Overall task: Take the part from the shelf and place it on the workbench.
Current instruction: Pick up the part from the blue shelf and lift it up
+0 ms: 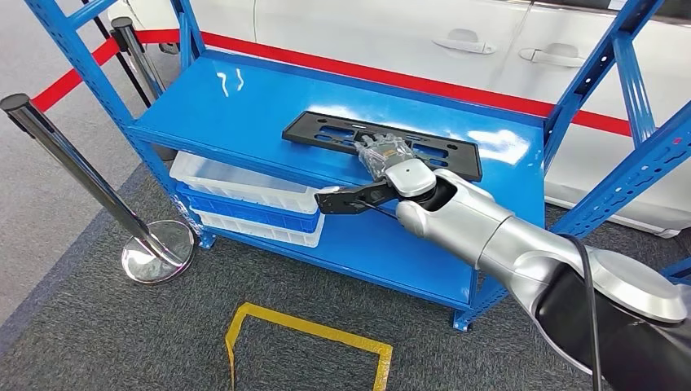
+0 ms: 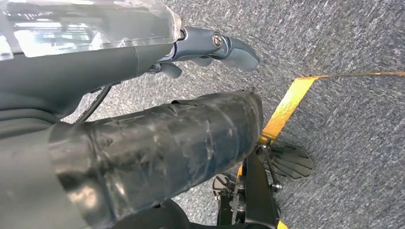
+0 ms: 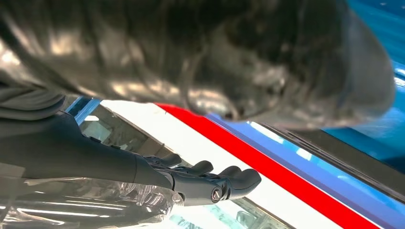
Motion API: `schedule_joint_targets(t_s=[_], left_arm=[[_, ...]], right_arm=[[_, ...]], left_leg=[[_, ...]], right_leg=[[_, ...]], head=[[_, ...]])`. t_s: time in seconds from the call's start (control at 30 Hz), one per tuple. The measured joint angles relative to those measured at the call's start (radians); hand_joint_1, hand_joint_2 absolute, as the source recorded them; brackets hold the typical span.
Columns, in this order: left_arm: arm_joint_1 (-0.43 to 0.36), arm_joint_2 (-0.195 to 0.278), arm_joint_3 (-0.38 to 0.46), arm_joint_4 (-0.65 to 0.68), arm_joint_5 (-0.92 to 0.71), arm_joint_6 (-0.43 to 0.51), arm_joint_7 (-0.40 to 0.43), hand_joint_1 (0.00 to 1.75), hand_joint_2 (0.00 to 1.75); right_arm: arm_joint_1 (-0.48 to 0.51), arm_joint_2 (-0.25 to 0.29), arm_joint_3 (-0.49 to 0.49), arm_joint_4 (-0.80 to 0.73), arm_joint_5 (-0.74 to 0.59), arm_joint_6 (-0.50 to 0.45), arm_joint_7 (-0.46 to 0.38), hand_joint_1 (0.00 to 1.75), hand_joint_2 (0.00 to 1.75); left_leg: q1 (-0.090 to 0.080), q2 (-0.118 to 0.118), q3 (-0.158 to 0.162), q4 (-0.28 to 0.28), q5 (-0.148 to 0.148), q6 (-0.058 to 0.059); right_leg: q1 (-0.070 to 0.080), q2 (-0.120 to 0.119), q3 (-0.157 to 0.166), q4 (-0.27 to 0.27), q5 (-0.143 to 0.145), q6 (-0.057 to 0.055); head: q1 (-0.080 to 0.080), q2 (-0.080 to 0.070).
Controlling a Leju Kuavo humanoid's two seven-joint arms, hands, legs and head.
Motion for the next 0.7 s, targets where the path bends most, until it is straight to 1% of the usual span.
schedule_joint_targets(t_s=[0.53,0.57,0.67,0.7], left_arm=[[0.0,-0.001,-0.004,0.0,-0.002,0.0,-0.002,0.0,0.0],[0.0,-0.001,-0.005,0.0,-0.002,0.0,-0.002,0.0,0.0],[-0.001,0.0,-0.005,0.0,-0.003,0.0,-0.002,0.0,0.0],[0.0,0.0,-0.005,0.0,-0.003,0.0,-0.002,0.0,0.0]], right_arm=[[0.0,-0.003,0.0,0.0,0.014,0.003,-0.002,0.0,0.0],[0.0,-0.003,0.0,0.0,0.014,0.003,-0.002,0.0,0.0],[-0.002,-0.003,-0.001,0.0,0.015,0.004,-0.004,0.0,0.0],[-0.002,-0.003,-0.001,0.0,0.016,0.004,-0.004,0.0,0.0]], left_leg=[[0.0,0.0,0.0,0.0,0.0,0.0],[-0.001,0.0,-0.001,0.002,-0.001,0.002],[-0.005,0.0,0.004,-0.004,-0.003,0.016],[-0.003,0.001,0.012,-0.017,0.001,0.021]], right_leg=[[0.0,0.0,0.0,0.0,0.0,0.0],[-0.002,0.0,0.001,-0.003,0.001,0.002],[-0.009,0.001,0.008,-0.018,0.005,0.013],[-0.007,0.001,0.012,-0.021,0.005,0.017]], head=[[0.0,0.0],[0.0,0.0],[-0.001,0.0],[-0.001,0.0]])
